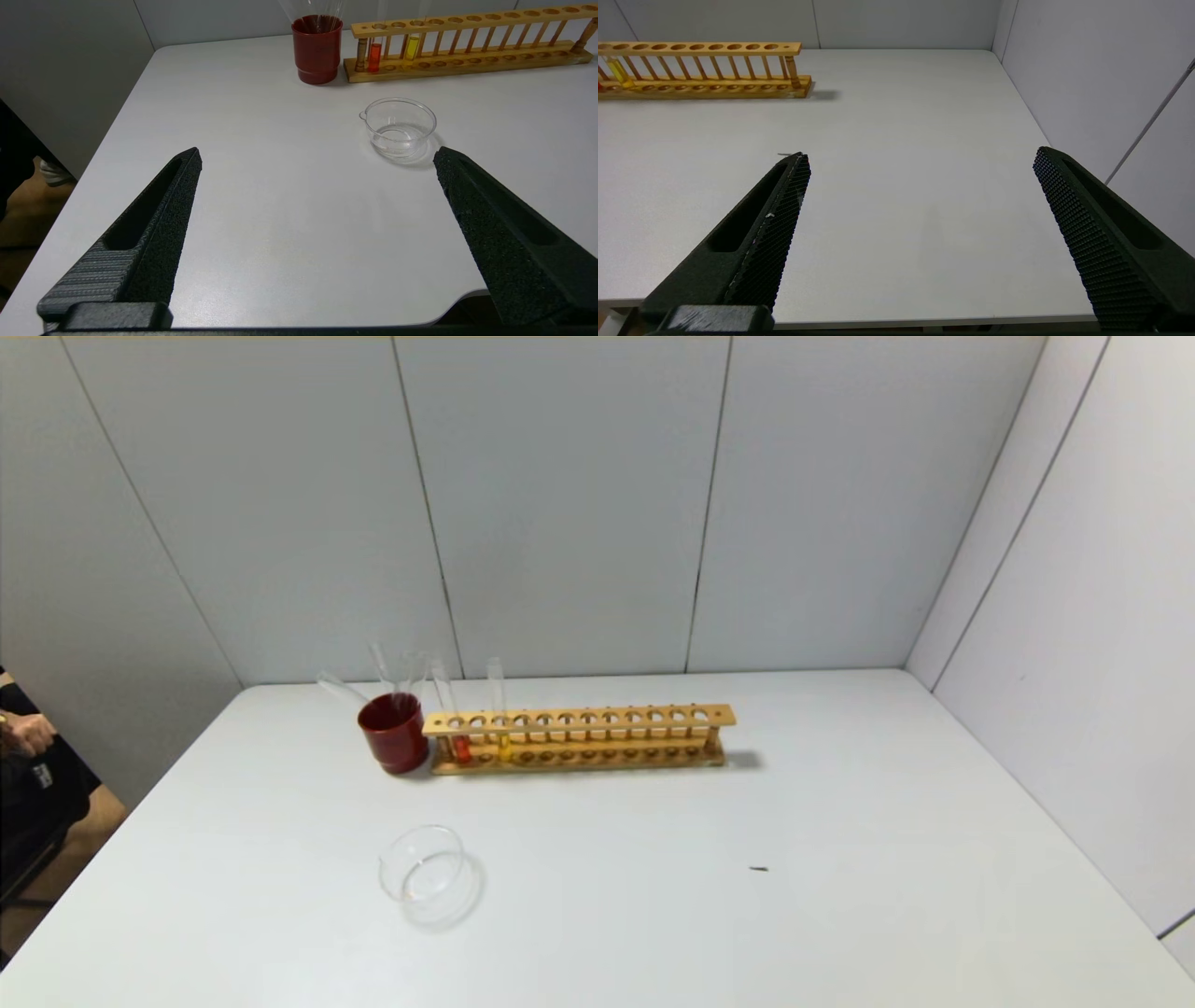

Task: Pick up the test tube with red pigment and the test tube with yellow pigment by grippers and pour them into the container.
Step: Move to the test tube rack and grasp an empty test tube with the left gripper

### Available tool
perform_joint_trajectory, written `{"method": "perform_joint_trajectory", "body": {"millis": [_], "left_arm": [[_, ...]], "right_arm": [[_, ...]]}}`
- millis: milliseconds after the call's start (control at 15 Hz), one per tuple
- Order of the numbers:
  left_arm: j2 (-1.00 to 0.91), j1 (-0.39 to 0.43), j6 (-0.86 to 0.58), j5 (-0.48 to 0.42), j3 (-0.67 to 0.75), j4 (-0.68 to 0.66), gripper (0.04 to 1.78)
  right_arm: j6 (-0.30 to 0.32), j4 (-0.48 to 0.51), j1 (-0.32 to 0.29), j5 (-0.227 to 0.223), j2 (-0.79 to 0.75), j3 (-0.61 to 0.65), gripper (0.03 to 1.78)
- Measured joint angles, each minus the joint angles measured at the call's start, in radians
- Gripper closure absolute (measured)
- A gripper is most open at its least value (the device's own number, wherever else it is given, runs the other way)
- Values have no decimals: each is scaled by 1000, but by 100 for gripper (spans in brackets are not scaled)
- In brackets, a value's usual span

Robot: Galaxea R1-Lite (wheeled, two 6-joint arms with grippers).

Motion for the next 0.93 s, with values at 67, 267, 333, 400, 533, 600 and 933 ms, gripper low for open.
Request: {"method": "perform_joint_trajectory", "body": {"millis": [67,267,333,400,533,600,933], "left_arm": [[0,0,1,0,0,-1,7],[0,0,12,-2,-8,14,7],[1,0,10,-16,-26,29,7],[4,0,1,-41,-70,53,7],[20,0,-35,-109,-195,131,7],[44,0,-53,-142,-260,169,7],[343,-13,-72,-201,-500,200,7]], "right_arm": [[0,0,0,0,0,0,6],[0,0,0,0,0,0,6],[0,0,0,0,0,0,6],[0,0,0,0,0,0,6],[0,0,0,0,0,0,6],[0,0,0,0,0,0,6],[0,0,0,0,0,0,6]]}}
